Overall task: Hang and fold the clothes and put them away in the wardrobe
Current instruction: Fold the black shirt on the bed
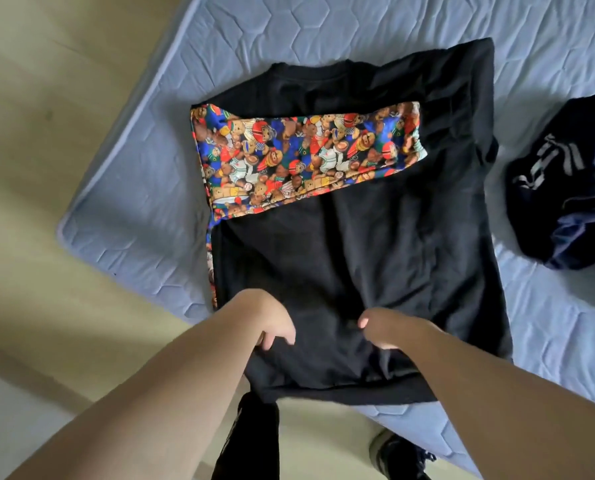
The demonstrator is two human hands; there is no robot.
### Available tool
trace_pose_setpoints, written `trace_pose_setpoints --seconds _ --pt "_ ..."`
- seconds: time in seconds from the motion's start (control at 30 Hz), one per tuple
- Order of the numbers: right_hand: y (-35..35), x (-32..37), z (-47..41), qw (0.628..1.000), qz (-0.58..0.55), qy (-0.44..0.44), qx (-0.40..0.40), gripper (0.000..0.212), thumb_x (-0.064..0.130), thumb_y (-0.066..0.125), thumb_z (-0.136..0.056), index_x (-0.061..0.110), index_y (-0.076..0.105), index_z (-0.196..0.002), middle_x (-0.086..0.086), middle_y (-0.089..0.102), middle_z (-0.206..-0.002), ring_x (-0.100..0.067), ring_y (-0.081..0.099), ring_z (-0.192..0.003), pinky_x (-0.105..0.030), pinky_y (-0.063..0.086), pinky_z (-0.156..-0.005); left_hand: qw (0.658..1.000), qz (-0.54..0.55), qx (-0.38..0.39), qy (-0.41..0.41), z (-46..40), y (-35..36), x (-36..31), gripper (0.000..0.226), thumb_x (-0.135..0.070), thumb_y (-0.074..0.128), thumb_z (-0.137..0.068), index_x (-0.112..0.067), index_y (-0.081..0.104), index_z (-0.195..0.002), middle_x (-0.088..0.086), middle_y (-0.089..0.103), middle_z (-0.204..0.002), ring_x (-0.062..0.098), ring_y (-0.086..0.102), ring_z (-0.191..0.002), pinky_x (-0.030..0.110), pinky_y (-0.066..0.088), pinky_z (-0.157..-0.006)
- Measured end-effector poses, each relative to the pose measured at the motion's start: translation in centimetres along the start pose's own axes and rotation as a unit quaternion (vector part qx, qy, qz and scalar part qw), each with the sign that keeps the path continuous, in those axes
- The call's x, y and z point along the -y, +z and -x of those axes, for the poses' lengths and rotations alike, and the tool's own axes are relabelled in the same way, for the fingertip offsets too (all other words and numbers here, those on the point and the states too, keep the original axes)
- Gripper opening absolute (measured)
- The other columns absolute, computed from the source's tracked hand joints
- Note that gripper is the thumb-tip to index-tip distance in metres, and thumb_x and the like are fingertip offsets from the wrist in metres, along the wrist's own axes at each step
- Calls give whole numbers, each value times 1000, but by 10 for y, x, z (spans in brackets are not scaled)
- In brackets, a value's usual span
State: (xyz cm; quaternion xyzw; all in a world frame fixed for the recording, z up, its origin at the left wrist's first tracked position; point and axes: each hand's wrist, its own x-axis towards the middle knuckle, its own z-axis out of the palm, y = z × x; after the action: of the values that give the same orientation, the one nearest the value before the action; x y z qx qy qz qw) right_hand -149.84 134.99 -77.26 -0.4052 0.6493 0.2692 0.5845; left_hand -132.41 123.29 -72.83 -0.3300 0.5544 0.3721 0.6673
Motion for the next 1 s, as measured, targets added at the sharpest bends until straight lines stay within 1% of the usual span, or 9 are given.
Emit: trace_pose_setpoints --seconds 0.07,0.13,0.3,0.43,0.57,0.7,0.8,0.9,1.0 --pt "-21 -22 17 994 -68 36 -82 35 13 43 -94 5 55 -127 -17 56 -127 -32 53 -118 -34 44 -99 977 5 -202 63 10 -17 -15 30 -33 40 -93 -8 56 -97 9 62 -111 28 59 -98 34 44 -79" --pt "-38 -47 26 980 -98 80 -154 38 17 44 -93 9 50 -129 -17 52 -129 -34 50 -119 -36 42 -98 948 -15 -306 87 16 -33 -31 28 -28 40 -93 -9 55 -107 9 55 -111 29 54 -97 37 44 -76" --pt "-95 -104 34 917 -258 134 -273 46 18 48 -90 8 40 -133 -17 45 -133 -35 45 -122 -37 39 -97 901 -94 -411 100 28 -93 -91 46 -29 43 -93 -18 37 -137 7 30 -144 31 34 -127 45 39 -97" --pt "-155 -140 17 834 -436 107 -320 38 21 52 -74 11 53 -110 -13 59 -95 -30 58 -90 -26 41 -64 850 -101 -500 127 30 -160 -136 59 -30 47 -91 -28 23 -145 2 9 -156 31 17 -139 50 35 -104" --pt "-219 -143 -5 713 -624 44 -316 9 17 47 -93 8 50 -91 -5 51 -56 -17 50 -51 -21 35 -45 820 -100 -547 134 16 -220 -149 79 -40 49 -90 -43 -5 -148 -8 -16 -158 31 -8 -146 61 33 -102" --pt "-271 -144 -32 587 -754 -8 -294 25 35 48 -92 15 63 -98 -7 65 -85 -27 63 -77 -35 54 -78 827 -103 -539 124 -20 -254 -141 75 -58 39 -90 -54 -15 -142 -15 -19 -157 29 -15 -146 70 27 -102" --pt "-295 -147 -43 569 -788 -12 -235 25 36 55 -90 15 68 -92 -9 70 -89 -27 67 -82 -42 56 -78 878 -65 -460 118 -45 -263 -127 73 -59 37 -90 -55 -13 -142 -18 -15 -158 30 -14 -146 68 14 -108" --pt "-307 -147 -42 552 -806 -66 -203 19 27 59 -88 12 69 -95 -10 73 -85 -27 70 -81 -38 56 -69 906 -13 -397 144 -46 -276 -118 69 -38 42 -90 -48 6 -148 -12 -4 -160 30 -6 -147 56 13 -116" --pt "-305 -143 -29 463 -849 -135 -216 27 13 60 -82 11 67 -107 -11 73 -98 -29 71 -84 -39 58 -64 864 112 -445 205 -11 -301 -121 47 -23 43 -90 -29 49 -136 4 44 -142 27 45 -127 33 42 -97"
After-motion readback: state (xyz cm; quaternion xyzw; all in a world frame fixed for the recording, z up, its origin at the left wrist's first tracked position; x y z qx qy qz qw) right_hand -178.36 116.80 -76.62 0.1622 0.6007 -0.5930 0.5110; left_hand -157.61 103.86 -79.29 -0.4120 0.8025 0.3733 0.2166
